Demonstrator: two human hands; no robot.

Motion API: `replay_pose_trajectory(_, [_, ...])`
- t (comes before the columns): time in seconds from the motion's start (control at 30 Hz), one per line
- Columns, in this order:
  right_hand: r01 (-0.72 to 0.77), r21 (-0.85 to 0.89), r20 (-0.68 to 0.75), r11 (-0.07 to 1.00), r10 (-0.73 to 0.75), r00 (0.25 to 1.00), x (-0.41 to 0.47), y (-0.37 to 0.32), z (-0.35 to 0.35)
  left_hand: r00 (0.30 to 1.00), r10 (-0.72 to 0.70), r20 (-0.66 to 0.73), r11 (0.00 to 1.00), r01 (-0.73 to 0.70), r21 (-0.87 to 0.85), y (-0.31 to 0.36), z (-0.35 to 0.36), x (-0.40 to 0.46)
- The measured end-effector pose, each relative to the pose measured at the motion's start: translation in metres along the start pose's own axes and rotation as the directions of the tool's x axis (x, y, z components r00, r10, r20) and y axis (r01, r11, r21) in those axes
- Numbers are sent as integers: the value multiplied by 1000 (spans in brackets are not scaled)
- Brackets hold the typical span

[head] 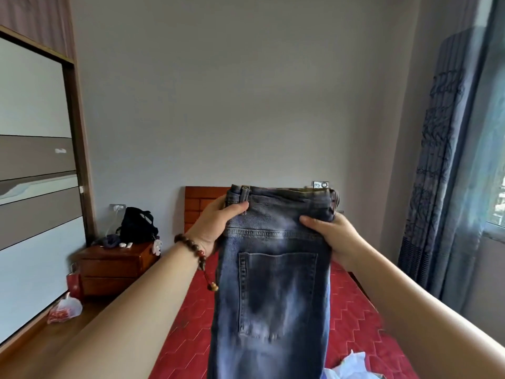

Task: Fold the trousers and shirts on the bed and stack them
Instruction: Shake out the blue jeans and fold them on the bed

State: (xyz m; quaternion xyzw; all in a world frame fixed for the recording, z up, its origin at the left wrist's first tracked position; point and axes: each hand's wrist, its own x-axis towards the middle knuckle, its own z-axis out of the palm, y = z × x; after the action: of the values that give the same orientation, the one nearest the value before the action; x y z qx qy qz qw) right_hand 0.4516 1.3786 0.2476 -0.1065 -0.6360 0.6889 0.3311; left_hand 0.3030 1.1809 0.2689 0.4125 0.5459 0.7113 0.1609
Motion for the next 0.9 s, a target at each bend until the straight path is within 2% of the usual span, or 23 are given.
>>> replay_pose_trajectory(0.07, [115, -41, -56, 993, -117, 992, 3, -19, 10, 999, -4, -51, 999, 6, 52, 5, 0, 1])
replay_pose_trajectory(0.17, [232, -80, -57, 970, -236, 970, -1, -39, 11, 995, 4, -101, 1000, -7, -28, 23, 9, 8])
replay_pose_trajectory(0.2, [227, -93, -3, 969, -229, 973, -6, -41, 6, 993, 34, -116, 999, -38, -33, 31, 11, 12])
replay_pose_trajectory(0.27, [100, -130, 152, 986, -80, 985, -19, -33, -6, 987, 89, -134, 995, -94, -33, 45, 16, 18])
replay_pose_trajectory(0.33, [3, -190, 154, 982, 27, 988, -29, -26, -16, 983, 126, -136, 992, -129, -14, 51, 20, 20])
replay_pose_trajectory(0.4, [84, -261, 64, 962, -70, 995, -31, -32, -23, 982, 125, -139, 992, -126, -3, 54, 24, 21])
replay_pose_trajectory(0.47, [142, -160, 50, 977, -136, 989, -35, -35, -30, 983, 114, -146, 992, -119, -29, 57, 27, 21])
replay_pose_trajectory(0.5, [114, -87, 94, 990, -106, 990, -40, -31, -33, 981, 122, -152, 991, -128, -33, 60, 29, 21])
replay_pose_trajectory(0.53, [48, -88, 157, 995, -34, 987, -46, -22, -36, 977, 137, -161, 989, -143, -25, 62, 31, 21])
replay_pose_trajectory(0.6, [-28, -334, 204, 942, 102, 974, -62, 2, -39, 969, 160, -188, 986, -165, -12, 67, 34, 20])
replay_pose_trajectory(0.67, [16, -544, 98, 839, 45, 994, -68, 16, -47, 964, 157, -214, 986, -165, -20, 69, 32, 17])
replay_pose_trajectory(0.7, [35, -572, 32, 820, -21, 999, -70, 17, -52, 962, 152, -227, 986, -162, -27, 71, 30, 16])
replay_pose_trajectory(0.8, [91, -496, -118, 863, -171, 978, -78, 20, -63, 959, 128, -254, 983, -157, -97, 74, 26, 11])
replay_pose_trajectory(0.9, [16, -570, -57, 822, -59, 997, -96, 32, -68, 962, 105, -251, 975, -150, -164, 80, 28, 7])
